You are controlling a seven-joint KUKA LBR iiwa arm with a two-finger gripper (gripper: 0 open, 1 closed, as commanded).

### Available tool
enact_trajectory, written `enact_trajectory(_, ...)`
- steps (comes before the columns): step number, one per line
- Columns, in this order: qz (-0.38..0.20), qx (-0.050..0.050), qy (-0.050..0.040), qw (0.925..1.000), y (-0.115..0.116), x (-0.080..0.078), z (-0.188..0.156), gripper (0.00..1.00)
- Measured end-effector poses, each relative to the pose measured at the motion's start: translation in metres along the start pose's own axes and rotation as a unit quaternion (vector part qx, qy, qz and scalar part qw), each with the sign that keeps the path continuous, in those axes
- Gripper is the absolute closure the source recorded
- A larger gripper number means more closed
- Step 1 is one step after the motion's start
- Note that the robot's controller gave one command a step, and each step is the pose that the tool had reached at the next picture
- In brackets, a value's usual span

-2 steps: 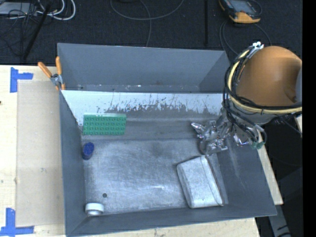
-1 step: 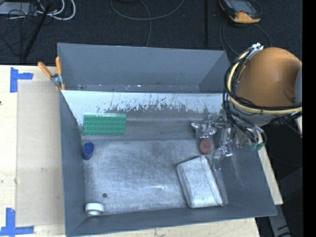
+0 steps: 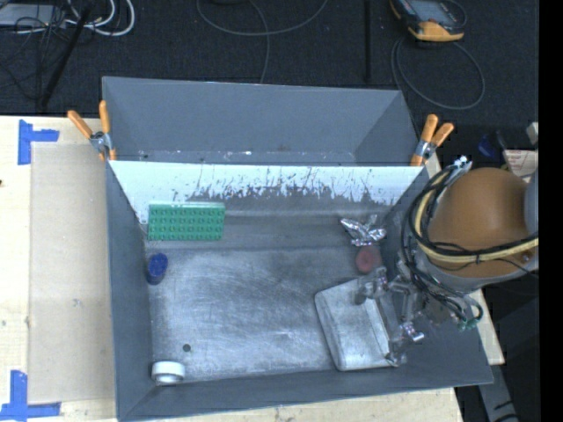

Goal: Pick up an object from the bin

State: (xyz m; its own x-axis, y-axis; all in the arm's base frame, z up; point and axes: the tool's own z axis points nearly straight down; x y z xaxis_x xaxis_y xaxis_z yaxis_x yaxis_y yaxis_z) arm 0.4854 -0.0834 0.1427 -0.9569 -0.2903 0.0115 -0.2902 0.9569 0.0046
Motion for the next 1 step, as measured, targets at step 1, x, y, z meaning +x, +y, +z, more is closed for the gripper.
enact_trajectory(1,0.042,0.004,-0.0179,0.9989,-0.0106,-0.0093,0.0390,0.00)
